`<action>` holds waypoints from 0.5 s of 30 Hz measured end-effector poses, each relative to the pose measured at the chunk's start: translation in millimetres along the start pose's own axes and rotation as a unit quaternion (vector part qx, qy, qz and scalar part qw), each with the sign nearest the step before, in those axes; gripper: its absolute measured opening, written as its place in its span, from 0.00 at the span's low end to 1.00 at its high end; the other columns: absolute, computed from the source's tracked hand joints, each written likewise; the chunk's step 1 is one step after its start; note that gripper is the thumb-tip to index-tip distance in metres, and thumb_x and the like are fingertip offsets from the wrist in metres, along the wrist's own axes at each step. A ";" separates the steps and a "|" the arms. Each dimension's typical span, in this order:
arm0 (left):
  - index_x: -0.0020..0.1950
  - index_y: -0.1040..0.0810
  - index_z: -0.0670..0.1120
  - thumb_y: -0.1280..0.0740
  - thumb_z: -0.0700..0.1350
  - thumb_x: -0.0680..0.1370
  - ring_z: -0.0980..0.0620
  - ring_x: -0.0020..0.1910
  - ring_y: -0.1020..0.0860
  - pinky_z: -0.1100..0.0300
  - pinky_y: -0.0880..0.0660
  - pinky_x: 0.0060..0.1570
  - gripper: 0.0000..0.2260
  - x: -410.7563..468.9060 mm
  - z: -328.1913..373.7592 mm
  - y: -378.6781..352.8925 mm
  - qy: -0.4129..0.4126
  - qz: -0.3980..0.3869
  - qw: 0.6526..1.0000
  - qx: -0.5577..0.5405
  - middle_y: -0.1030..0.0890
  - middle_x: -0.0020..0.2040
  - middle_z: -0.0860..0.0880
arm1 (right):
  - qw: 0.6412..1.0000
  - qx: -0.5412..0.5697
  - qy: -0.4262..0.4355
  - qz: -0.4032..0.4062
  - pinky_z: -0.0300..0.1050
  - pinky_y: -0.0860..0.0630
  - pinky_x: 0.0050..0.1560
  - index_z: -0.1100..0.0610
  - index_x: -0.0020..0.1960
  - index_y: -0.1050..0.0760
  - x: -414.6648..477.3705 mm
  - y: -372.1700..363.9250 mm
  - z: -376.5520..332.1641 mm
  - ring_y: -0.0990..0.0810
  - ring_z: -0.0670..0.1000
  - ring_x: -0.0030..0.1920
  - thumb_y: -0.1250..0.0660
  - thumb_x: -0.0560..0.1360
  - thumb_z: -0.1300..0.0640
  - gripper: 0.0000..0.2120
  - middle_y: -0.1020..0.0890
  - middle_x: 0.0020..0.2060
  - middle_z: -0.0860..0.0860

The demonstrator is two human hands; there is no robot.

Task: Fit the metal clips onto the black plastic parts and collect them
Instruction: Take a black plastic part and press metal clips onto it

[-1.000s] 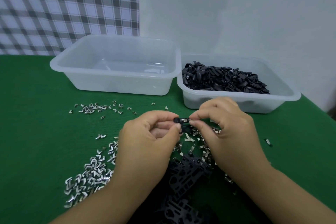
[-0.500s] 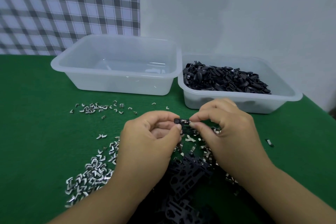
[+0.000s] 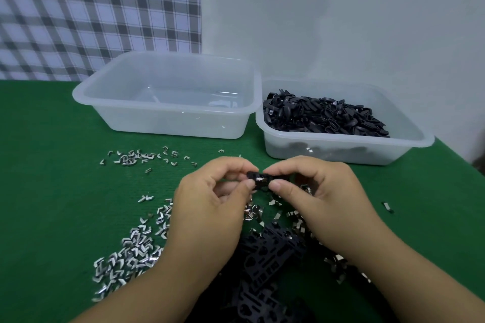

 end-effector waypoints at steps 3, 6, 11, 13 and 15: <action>0.42 0.17 0.51 0.28 0.35 0.70 0.59 0.35 0.18 0.73 0.25 0.35 0.10 -1.0 -0.3 -2.5 0.016 -0.006 0.999 -0.031 0.16 0.37 0.53 | 1.000 0.007 -0.012 0.006 0.42 0.23 0.41 0.46 0.42 0.18 -0.4 2.6 2.2 0.19 0.48 0.37 0.28 0.70 0.59 0.08 0.16 0.36 0.41; 0.40 0.16 0.51 0.25 0.38 0.68 0.60 0.33 0.18 0.73 0.26 0.34 0.08 -0.8 -1.5 -2.8 0.021 -0.002 0.999 -0.033 0.16 0.35 0.53 | 1.000 0.007 -0.016 -0.002 0.43 0.23 0.43 0.46 0.42 0.18 -0.8 2.2 2.0 0.19 0.48 0.39 0.28 0.69 0.59 0.08 0.16 0.37 0.42; 0.41 0.17 0.54 0.25 0.40 0.70 0.61 0.30 0.21 0.71 0.26 0.33 0.08 -1.6 9.0 -2.1 -0.049 -0.007 0.998 0.026 0.17 0.32 0.56 | 1.000 -0.013 0.013 0.002 0.41 0.24 0.46 0.44 0.41 0.18 0.0 4.0 -4.6 0.19 0.44 0.42 0.28 0.69 0.59 0.09 0.16 0.38 0.45; 0.41 0.17 0.55 0.26 0.41 0.70 0.60 0.31 0.20 0.68 0.24 0.34 0.08 -2.5 11.4 -1.7 -0.064 -0.005 0.997 0.035 0.17 0.32 0.56 | 1.000 -0.016 0.019 0.008 0.42 0.24 0.47 0.44 0.41 0.18 -0.1 3.9 -5.9 0.20 0.44 0.42 0.28 0.70 0.59 0.09 0.17 0.39 0.45; 0.41 0.17 0.55 0.26 0.39 0.71 0.59 0.32 0.20 0.68 0.23 0.36 0.10 -2.3 9.7 0.4 -0.061 0.007 0.998 0.028 0.17 0.33 0.56 | 0.999 -0.023 0.027 0.019 0.42 0.24 0.47 0.43 0.42 0.19 -0.8 2.7 -8.0 0.20 0.44 0.43 0.28 0.70 0.58 0.09 0.17 0.39 0.45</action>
Point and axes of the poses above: each hand's wrist, its own x-axis towards the middle knuckle, its own y-axis out of the back of the hand, z = x × y, the point moved 7 cm from there along x, towards the middle knuckle
